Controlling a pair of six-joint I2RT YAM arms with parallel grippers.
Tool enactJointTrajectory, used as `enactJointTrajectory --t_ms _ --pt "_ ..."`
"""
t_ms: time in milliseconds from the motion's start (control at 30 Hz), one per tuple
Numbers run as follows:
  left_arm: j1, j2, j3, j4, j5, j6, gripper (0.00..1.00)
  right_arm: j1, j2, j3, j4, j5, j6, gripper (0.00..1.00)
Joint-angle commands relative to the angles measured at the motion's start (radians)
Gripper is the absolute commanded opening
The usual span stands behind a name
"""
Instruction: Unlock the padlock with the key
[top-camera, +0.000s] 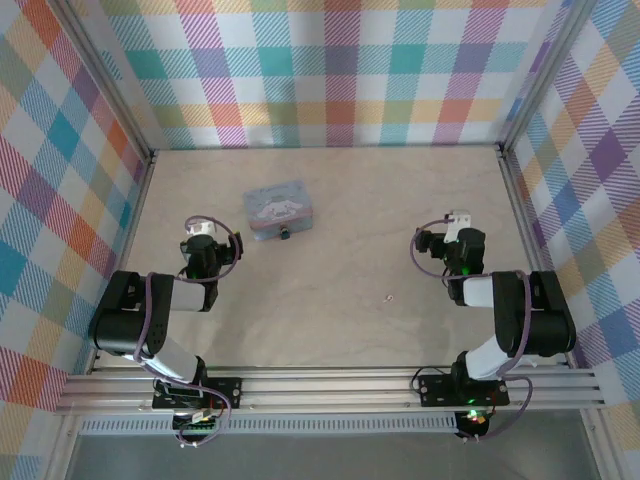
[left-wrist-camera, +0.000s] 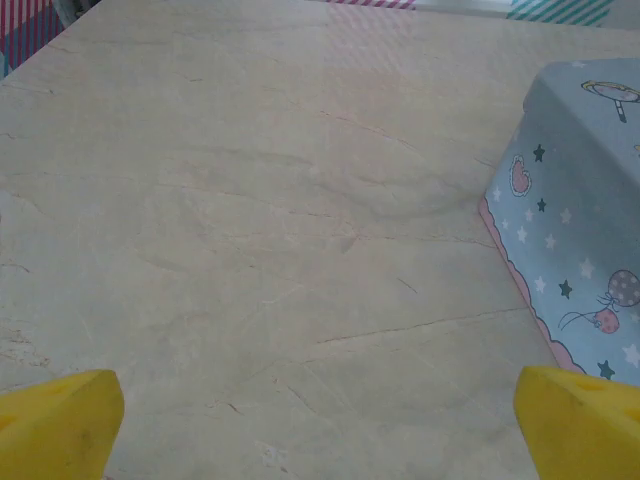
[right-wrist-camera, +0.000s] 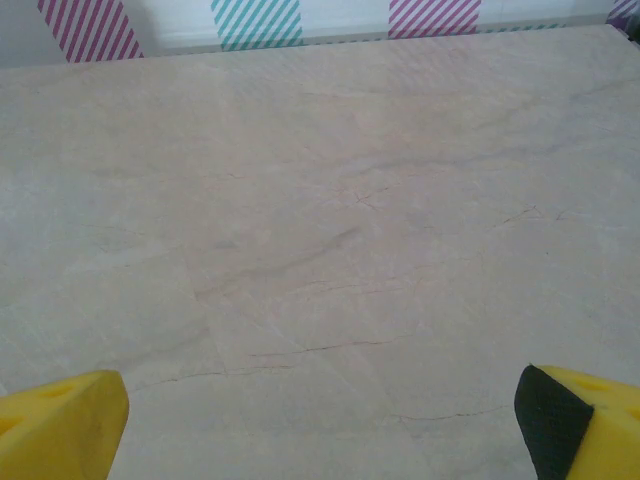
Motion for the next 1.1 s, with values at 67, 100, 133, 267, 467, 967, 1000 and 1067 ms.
enactJointTrajectory --t_ms 67,100,133,267,467,967,1000,1067 --pt "-0.005 -0.004 0.016 -0.003 0.006 0.010 1.00 0.005 -0.003 -0.001 0.018 0.007 0.002 1.00" --pt "-0.006 -0.003 0.016 -0.003 0.006 0.010 1.00 0.005 -0.002 -0.001 0.018 0.007 0.002 1.00" --pt "-0.005 -0.003 0.016 -0.003 0.006 0.010 1.00 0.005 -0.002 -0.001 0.018 0.007 0.002 1.00" --pt "-0.005 -0.003 0.016 -0.003 0.005 0.010 1.00 0.004 -0.001 0.007 0.005 0.004 0.001 1.00" --pt "-0.005 -0.003 0.015 -0.003 0.005 0.010 1.00 0.005 0.000 0.008 0.004 0.005 0.002 1.00" --pt "-0.005 -0.025 0.007 -0.001 0.020 0.010 1.00 0.001 -0.003 0.004 0.010 0.003 0.005 1.00" --pt "-0.006 -0.045 0.003 -0.009 0.019 0.013 1.00 0.002 -0.015 0.005 0.002 0.016 0.012 1.00" --pt "-0.005 -0.109 -0.008 -0.044 0.013 0.011 1.00 0.001 -0.061 0.001 -0.028 0.038 0.022 1.00"
